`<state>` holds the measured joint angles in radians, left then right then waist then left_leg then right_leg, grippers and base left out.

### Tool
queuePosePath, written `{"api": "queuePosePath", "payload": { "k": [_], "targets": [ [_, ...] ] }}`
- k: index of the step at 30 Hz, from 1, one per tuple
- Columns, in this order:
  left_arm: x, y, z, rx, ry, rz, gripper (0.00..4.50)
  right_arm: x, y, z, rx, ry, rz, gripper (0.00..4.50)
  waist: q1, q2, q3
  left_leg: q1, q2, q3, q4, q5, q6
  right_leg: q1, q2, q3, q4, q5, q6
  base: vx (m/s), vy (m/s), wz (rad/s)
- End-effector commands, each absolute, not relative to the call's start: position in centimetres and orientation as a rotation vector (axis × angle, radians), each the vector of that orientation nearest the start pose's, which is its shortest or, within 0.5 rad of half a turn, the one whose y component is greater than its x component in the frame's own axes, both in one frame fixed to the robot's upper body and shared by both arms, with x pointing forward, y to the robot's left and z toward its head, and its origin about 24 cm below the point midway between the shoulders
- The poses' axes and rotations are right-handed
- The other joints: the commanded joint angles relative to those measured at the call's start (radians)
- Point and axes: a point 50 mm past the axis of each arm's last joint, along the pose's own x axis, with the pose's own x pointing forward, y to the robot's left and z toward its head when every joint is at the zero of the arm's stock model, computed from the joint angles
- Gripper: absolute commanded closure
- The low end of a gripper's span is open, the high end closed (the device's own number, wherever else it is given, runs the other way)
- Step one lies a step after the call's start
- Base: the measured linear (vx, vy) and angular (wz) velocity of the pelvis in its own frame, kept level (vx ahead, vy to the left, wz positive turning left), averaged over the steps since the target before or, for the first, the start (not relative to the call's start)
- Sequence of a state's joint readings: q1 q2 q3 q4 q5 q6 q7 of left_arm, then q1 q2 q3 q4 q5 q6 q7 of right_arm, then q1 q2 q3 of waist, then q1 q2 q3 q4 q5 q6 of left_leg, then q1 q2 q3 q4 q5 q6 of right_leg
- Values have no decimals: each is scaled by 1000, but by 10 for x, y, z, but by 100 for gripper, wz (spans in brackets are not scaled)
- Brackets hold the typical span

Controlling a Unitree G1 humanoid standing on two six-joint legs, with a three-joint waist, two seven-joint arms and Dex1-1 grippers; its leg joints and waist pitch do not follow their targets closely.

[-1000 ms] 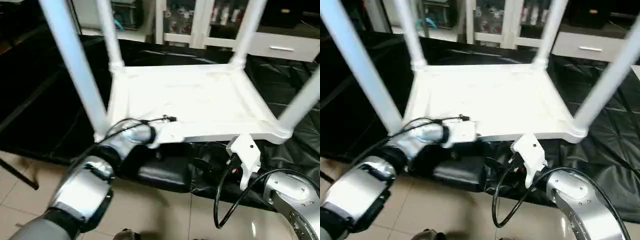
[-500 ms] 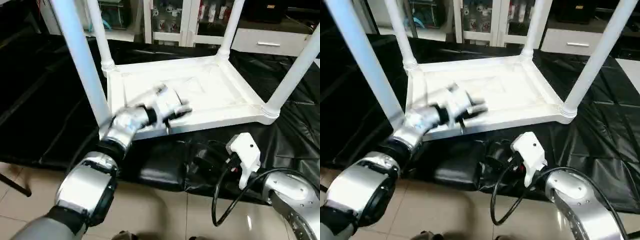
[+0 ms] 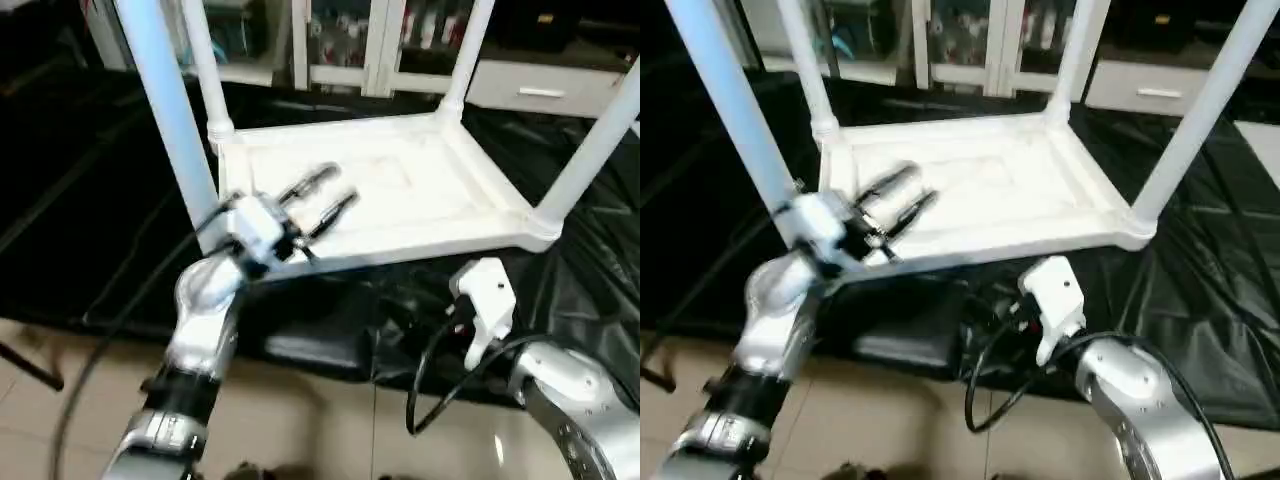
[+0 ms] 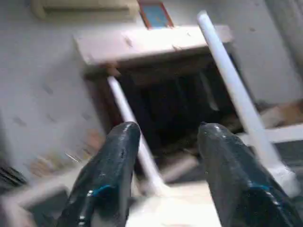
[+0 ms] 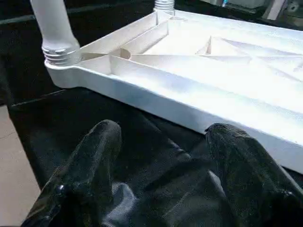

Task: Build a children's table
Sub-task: Rotate table base

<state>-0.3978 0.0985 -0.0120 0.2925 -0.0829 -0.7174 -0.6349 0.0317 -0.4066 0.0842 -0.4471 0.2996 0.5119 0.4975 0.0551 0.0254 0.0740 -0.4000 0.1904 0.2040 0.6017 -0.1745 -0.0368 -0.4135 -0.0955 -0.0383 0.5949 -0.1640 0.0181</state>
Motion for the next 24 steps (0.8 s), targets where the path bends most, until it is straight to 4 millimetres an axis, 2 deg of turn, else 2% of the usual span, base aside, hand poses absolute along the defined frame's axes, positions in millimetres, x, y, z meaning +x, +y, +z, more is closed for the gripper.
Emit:
{"api": "queuePosePath", "payload": {
  "k": [1, 3, 4, 6, 7, 9, 10, 13, 20, 21, 24],
  "targets": [
    [277, 114, 146, 326, -873, -650, 179, 229, -155, 91, -101, 171, 668, 131, -3, -23, -60, 25, 44, -25, -87, -304, 23, 36, -42, 30, -74, -293, -134, 0, 0, 0],
    [271, 118, 149, 380, -913, -586, 175, 229, -156, 91, -101, 173, 669, 131, -7, -19, -59, 27, 44, -25, -88, -311, 16, 32, -38, 31, -78, -300, -124, 0, 0, 0],
    [267, 122, 153, 438, -942, -512, 158, 228, -156, 91, -102, 174, 670, 131, -8, -28, -57, 30, 44, -24, -88, -321, 10, 28, -37, 32, -81, -309, -116, 0, 0, 0],
    [266, 124, 154, 461, -953, -478, 136, 228, -156, 91, -103, 174, 671, 131, -10, -24, -56, 27, 45, -27, -90, -326, 5, 31, -38, 31, -80, -311, -108, 0, 0, 0],
    [266, 124, 154, 461, -953, -478, 136, 228, -156, 91, -103, 174, 671, 131, -9, -23, -56, 31, 42, -27, -89, -337, -1, 26, -36, 32, -81, -329, -102, 0, 0, 0],
    [266, 137, 160, 486, -958, -312, 124, 229, -157, 91, -104, 173, 673, 131, -12, -25, -55, 29, 42, -29, -90, -350, -8, 27, -35, 32, -82, -331, -97, 0, 0, 0],
    [266, 138, 160, 486, -958, -306, 101, 229, -157, 91, -104, 173, 673, 131, -13, -30, -53, 29, 41, -30, -90, -349, -5, 26, -35, 32, -81, -330, -96, 0, 0, 0],
    [268, 150, 165, 483, -952, -178, 87, 230, -158, 91, -105, 174, 675, 131, -18, -30, -53, 27, 39, -31, -88, -353, -5, 25, -34, 31, -83, -339, -91, 0, 0, 0],
    [270, 160, 166, 442, -931, -28, 15, 230, -158, 91, -104, 176, 677, 131, -22, -32, -55, 27, 39, -32, -87, -340, 3, 24, -30, 31, -80, -278, -108, 0, 0, 0],
    [271, 160, 166, 431, -929, -14, 6, 230, -158, 91, -103, 176, 677, 131, -21, -34, -54, 27, 39, -31, -86, -339, 6, 24, -30, 31, -80, -273, -111, 0, 0, 0],
    [271, 160, 167, 420, -925, 10, 1, 230, -158, 91, -104, 176, 679, 131, -20, -34, -55, 25, 38, -31, -85, -326, 13, 26, -31, 31, -77, -258, -117, 0, 0, 0]
  ]
}}
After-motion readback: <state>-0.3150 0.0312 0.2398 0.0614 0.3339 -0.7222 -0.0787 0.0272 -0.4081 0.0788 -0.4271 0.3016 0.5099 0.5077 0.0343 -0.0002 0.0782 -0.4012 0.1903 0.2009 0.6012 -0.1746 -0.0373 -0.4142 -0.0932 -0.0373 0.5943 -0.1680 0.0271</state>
